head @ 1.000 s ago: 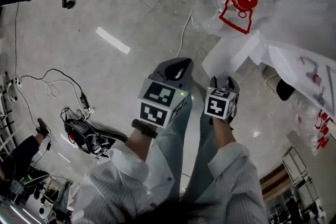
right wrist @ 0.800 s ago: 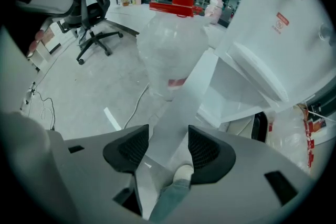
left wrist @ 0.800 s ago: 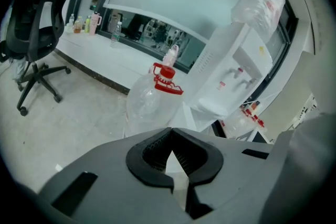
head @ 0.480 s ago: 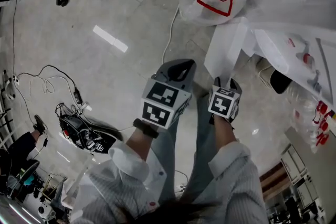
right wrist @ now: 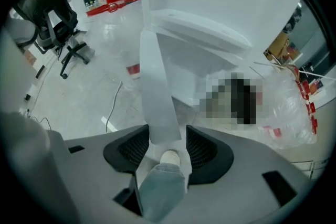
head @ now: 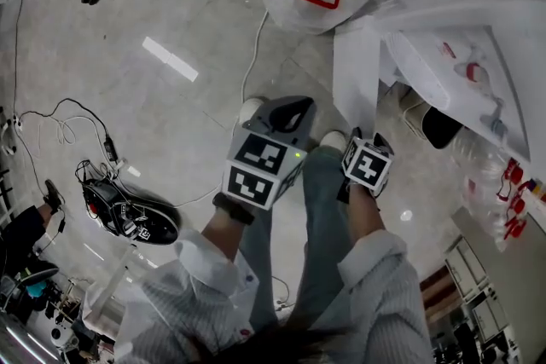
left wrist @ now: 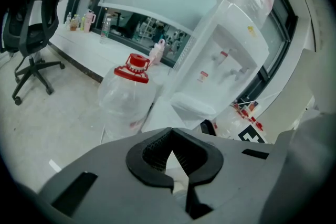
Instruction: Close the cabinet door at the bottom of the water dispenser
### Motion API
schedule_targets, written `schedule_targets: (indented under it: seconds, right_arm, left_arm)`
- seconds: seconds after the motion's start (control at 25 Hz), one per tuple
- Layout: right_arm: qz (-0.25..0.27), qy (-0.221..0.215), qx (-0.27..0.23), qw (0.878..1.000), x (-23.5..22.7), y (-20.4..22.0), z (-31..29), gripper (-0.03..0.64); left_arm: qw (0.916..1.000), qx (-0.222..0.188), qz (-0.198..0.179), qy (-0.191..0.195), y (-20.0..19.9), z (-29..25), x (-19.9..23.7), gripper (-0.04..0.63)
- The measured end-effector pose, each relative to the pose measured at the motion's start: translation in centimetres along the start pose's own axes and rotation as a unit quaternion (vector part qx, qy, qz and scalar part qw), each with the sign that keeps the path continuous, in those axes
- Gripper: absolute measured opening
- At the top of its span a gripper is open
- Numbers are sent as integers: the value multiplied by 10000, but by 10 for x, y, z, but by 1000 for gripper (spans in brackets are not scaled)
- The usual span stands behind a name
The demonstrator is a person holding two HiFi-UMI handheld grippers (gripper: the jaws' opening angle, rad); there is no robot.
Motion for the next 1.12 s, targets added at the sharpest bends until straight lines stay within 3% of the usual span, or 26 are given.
schedule_targets:
  seconds: [0.28, 0.64, 0.76, 1.12]
  right_arm:
    - [-185, -61, -45, 9998, -50, -4, -9, 210]
    - [188, -426, -124, 9988, -97, -10, -22, 207]
    - [328, -484, -224, 9980, -109, -15, -25, 160]
    - [348, -351, -482, 9976, -147, -37, -36, 117]
  left_arm:
    - [9999, -60, 125, -39, 9, -24, -38, 11]
    - [9979, -206, 471, -385, 25, -46, -69, 11]
    - [9968, -263, 597, -455, 30, -54, -78, 11]
    - [9955, -260, 768, -490, 48, -68, -98, 11]
Point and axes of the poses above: the fingertips, and each gripper's own axes: z backward along the fingers, x to its left, y out of its underside, the point moved 10 cm from there along z, backward along the fingers, and after that the axes turned 1 degree about x, right-handed, at the moved point
